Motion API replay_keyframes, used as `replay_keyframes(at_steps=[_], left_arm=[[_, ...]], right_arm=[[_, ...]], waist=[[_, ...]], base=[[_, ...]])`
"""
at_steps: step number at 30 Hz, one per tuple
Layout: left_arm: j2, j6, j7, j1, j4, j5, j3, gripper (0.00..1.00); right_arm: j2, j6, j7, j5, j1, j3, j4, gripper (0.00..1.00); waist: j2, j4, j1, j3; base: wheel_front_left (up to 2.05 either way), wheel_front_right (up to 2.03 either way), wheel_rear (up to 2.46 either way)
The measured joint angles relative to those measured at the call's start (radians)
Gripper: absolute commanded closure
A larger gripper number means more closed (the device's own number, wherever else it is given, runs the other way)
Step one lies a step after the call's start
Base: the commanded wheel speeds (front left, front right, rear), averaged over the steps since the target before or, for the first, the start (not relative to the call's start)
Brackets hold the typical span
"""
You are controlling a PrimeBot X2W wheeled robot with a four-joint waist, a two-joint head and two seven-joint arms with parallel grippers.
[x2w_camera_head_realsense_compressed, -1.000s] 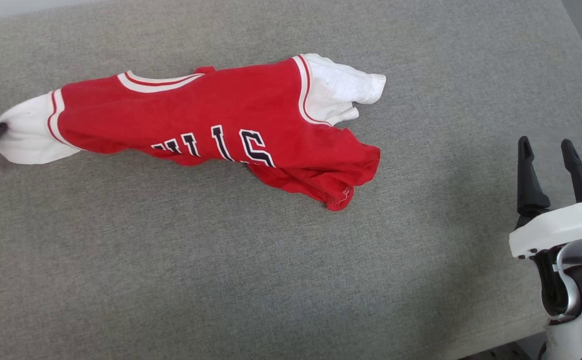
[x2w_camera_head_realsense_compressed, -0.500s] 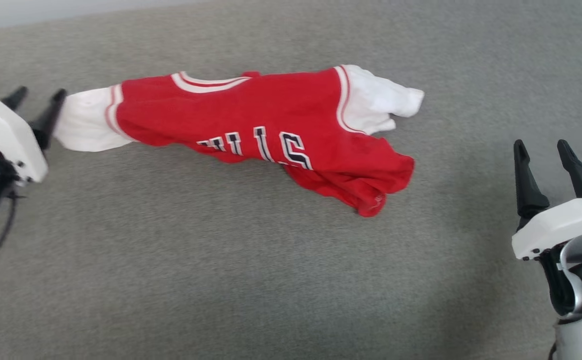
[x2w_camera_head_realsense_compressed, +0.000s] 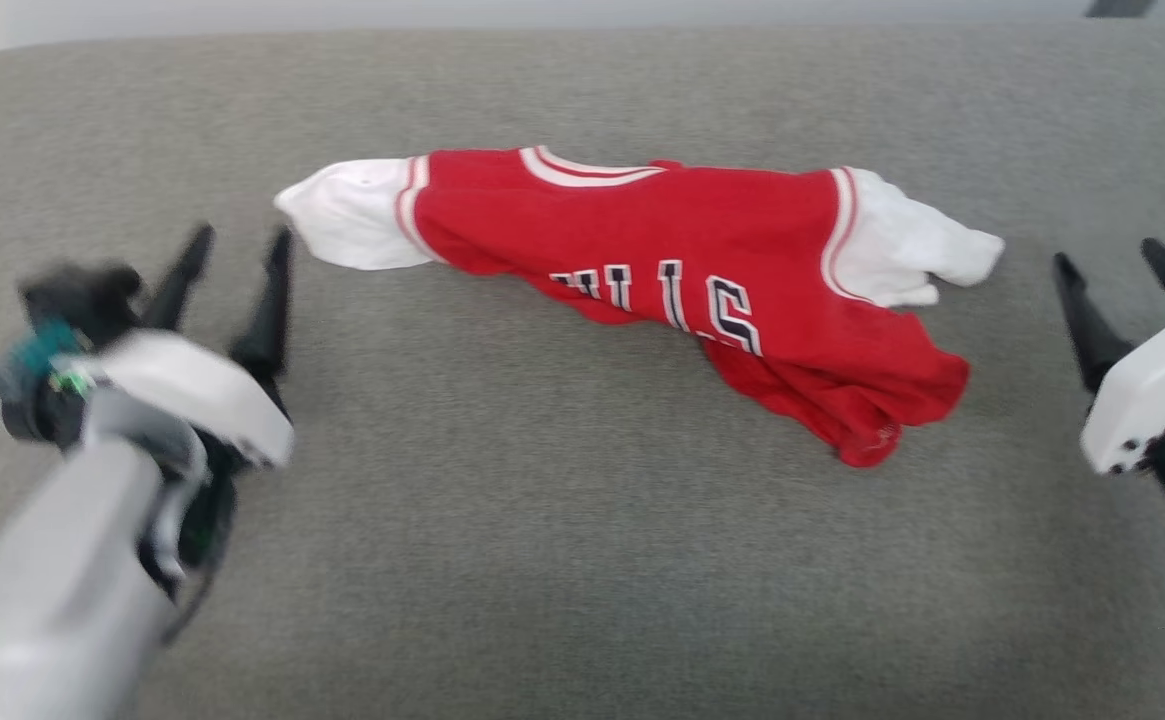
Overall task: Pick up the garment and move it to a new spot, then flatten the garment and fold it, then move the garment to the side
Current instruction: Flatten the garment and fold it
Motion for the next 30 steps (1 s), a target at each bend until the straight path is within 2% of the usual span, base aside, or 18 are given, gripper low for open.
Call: replay_keyframes(at_steps=[2,5,10,15,18,22,30], left_arm=[[-0.038,0.03,0.0,0.099,-0.089,0.123,0.092,0.0],[-0.091,0.037,0.0,0.224,-0.185,0.249,0.2,0.0],[-0.186,-0.001,0.0,0.358,-0.28,0.387,0.31,0.0],[-0.264,-0.064,0.0,0.423,-0.299,0.437,0.396,0.0],[-0.3,-0.103,0.0,0.428,-0.295,0.466,0.435,0.0],[-0.336,-0.145,0.0,0.429,-0.286,0.504,0.471,0.0],[-0.374,-0.185,0.0,0.418,-0.264,0.536,0.526,0.0]], right_arm=[[-0.049,0.0,0.04,0.029,-0.027,0.018,0.02,0.0],[-0.113,0.0,0.105,0.084,-0.079,0.047,0.062,0.0],[-0.234,0.0,0.213,0.187,-0.151,0.112,0.146,0.0],[-0.314,0.0,0.324,0.267,-0.245,0.165,0.201,0.0],[-0.36,0.0,0.389,0.296,-0.287,0.234,0.217,0.0],[-0.396,0.0,0.438,0.331,-0.333,0.291,0.249,0.0],[-0.409,0.0,0.49,0.399,-0.362,0.362,0.301,0.0]], waist=[[0.0,0.025,0.0,-0.002],[0.0,0.06,0.0,-0.003],[0.0,0.116,0.0,0.005],[0.0,0.158,0.0,0.038],[0.0,0.179,0.0,0.064],[0.0,0.202,0.0,0.1],[0.0,0.222,0.0,0.143]], base=[[0.0,0.0,0.0],[0.0,0.0,0.0],[0.0,0.0,0.0],[0.0,0.0,0.0],[0.0,0.0,0.0],[0.0,0.0,0.0],[0.0,0.0,0.0]])
